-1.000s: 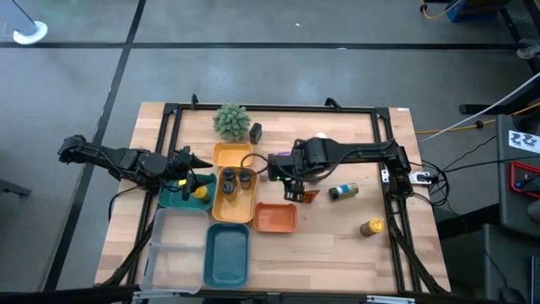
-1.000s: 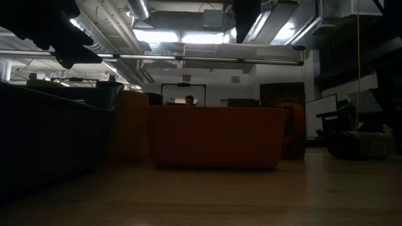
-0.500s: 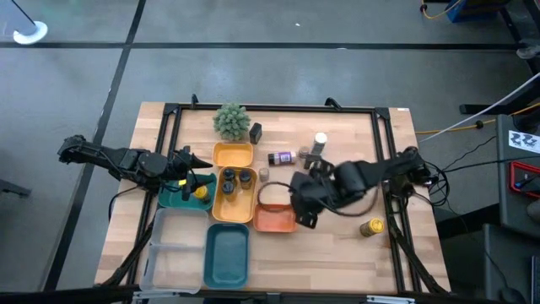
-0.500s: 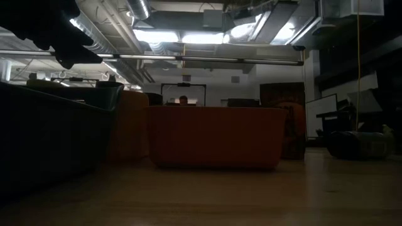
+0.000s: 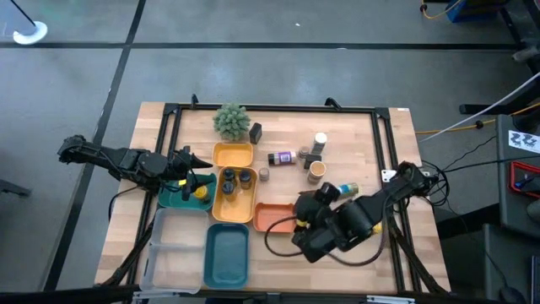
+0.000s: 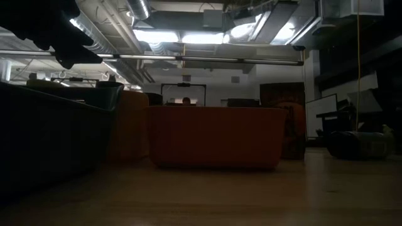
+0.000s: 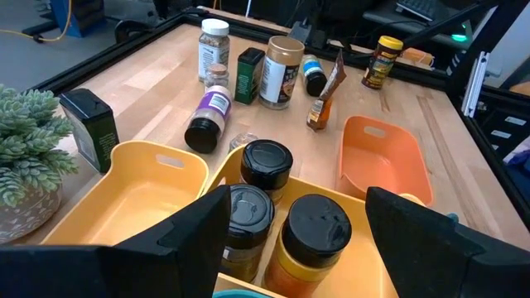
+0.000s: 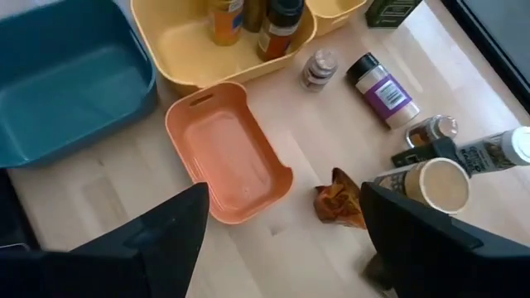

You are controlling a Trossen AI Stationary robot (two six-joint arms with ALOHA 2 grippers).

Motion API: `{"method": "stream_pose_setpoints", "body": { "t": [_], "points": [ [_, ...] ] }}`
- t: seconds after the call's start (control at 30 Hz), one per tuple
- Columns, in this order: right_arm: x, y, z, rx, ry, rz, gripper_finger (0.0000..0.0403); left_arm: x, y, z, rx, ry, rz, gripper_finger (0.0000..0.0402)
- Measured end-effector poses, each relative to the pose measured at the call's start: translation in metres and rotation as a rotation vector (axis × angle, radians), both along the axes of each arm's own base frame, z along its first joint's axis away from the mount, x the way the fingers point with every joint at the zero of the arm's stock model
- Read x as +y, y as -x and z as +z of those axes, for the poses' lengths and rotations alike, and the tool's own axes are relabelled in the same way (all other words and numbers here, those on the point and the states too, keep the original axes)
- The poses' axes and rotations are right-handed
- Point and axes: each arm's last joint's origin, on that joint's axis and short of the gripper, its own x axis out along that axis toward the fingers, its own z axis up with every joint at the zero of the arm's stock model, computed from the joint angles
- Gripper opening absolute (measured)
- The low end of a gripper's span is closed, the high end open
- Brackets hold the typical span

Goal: Sort spices by type
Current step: Put the orange seasoning pack into the bottom transparent bin

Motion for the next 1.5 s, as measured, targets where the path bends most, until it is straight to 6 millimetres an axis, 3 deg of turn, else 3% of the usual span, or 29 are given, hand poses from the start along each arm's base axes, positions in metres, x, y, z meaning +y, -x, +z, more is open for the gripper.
{"method": "stream_pose_setpoints", "body": {
  "t": [0.33, 0.77, 1.07, 1.5],
  "points": [
    [-0.008, -0.039, -0.049, 0.181, 0.025, 0.009, 0.0312, 0.000, 0.000, 0.000, 0.000, 0.000, 0.000, 0.0263],
    [-0.064, -0.063, -0.074, 0.431, -0.009, 0.153, 0.0312, 0.000, 0.000, -0.001, 0.014, -0.010, -0.003, 0.0263],
    [-0.104, -0.066, -0.109, 0.633, -0.146, 0.189, 0.0312, 0.000, 0.001, -0.003, 0.035, -0.016, -0.003, 0.0263],
    [-0.116, -0.058, -0.137, 0.751, -0.071, 0.175, 0.0312, 0.000, 0.001, -0.003, 0.033, -0.015, -0.003, 0.0263]
  ]
}}
